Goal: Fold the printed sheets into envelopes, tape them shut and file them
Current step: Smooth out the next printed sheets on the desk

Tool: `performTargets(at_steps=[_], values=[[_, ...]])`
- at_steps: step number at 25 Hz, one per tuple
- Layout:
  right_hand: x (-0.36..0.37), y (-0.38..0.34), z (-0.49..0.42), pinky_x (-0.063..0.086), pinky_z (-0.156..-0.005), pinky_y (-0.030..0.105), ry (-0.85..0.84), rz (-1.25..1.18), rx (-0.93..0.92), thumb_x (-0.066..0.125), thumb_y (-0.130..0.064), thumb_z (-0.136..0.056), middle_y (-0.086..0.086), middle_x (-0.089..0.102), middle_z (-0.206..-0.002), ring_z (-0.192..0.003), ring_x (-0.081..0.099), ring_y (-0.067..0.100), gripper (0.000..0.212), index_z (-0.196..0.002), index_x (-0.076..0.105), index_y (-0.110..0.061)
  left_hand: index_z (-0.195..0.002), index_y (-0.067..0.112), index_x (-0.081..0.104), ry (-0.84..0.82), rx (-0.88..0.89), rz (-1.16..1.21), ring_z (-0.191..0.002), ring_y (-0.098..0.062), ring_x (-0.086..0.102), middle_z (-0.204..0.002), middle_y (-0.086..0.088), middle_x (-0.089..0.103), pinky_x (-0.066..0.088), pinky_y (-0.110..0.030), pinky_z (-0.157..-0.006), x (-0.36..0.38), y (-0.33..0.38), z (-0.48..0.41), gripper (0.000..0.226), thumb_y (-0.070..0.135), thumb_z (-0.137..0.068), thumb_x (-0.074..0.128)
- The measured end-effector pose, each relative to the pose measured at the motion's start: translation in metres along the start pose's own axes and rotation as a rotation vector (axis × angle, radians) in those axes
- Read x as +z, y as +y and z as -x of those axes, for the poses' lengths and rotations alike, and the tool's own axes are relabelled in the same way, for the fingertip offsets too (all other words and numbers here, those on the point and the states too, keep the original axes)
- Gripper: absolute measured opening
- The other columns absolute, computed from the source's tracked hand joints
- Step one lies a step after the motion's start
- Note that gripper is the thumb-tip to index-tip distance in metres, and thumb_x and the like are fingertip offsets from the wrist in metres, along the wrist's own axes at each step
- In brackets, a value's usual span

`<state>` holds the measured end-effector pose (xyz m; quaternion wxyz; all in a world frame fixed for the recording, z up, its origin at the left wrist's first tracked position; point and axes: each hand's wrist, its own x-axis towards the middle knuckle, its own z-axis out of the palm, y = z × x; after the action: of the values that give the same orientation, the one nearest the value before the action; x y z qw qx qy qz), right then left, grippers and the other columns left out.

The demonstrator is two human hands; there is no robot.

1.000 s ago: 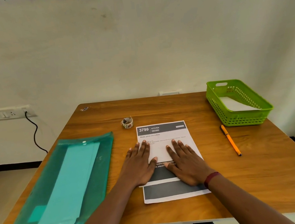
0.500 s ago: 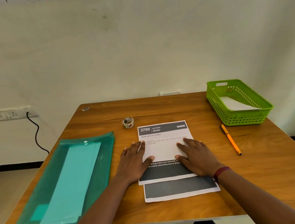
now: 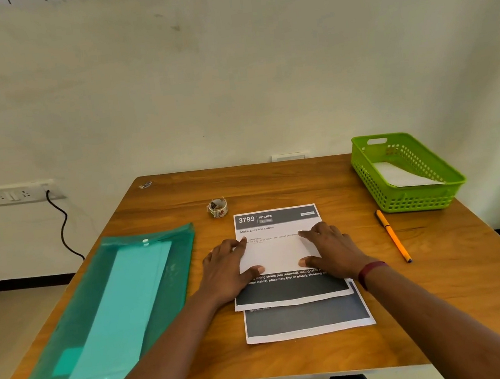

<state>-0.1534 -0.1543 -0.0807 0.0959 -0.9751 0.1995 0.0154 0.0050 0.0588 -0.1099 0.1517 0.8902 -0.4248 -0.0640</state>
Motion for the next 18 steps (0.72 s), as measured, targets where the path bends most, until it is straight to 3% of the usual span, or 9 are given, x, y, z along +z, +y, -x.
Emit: performTargets(at_steps=[10, 14, 18], values=[[0.002, -0.001, -0.003, 0.043, -0.098, 0.041, 0.106, 0.023, 0.004, 0.067, -0.060, -0.080, 0.009, 0.037, -0.138, -0.126, 0.037, 0.027, 0.084, -0.149, 0.031, -0.026, -0.151, 0.027, 0.030, 0.201, 0.075, 0.103, -0.135, -0.017, 0.030, -0.148, 0.002, 0.029, 0.032, -0.041, -0.111, 0.003, 0.003, 0.012, 0.081, 0.071, -0.086, 0.048], [0.002, -0.002, 0.005, 0.041, -0.093, 0.038, 0.202, 0.049, -0.021, 0.069, -0.059, -0.078, 0.007, 0.042, -0.129, -0.119, 0.040, 0.025, 0.077, -0.142, 0.042, -0.028, -0.150, 0.023, 0.034, 0.259, 0.089, 0.127, -0.126, -0.020, 0.040, -0.142, -0.003, 0.033, 0.042, -0.039, -0.106, -0.001, 0.015, 0.016, 0.075, 0.050, -0.088, 0.065], [0.001, -0.001, 0.016, 0.042, -0.086, 0.037, 0.340, -0.065, -0.056, 0.069, -0.046, -0.085, 0.003, 0.050, -0.115, -0.108, 0.046, 0.022, 0.050, -0.128, 0.059, -0.024, -0.141, 0.017, 0.049, 0.375, 0.063, 0.217, -0.102, -0.016, 0.051, -0.123, -0.005, 0.046, 0.048, -0.024, -0.083, -0.011, 0.024, 0.020, 0.055, 0.028, -0.091, 0.068]])
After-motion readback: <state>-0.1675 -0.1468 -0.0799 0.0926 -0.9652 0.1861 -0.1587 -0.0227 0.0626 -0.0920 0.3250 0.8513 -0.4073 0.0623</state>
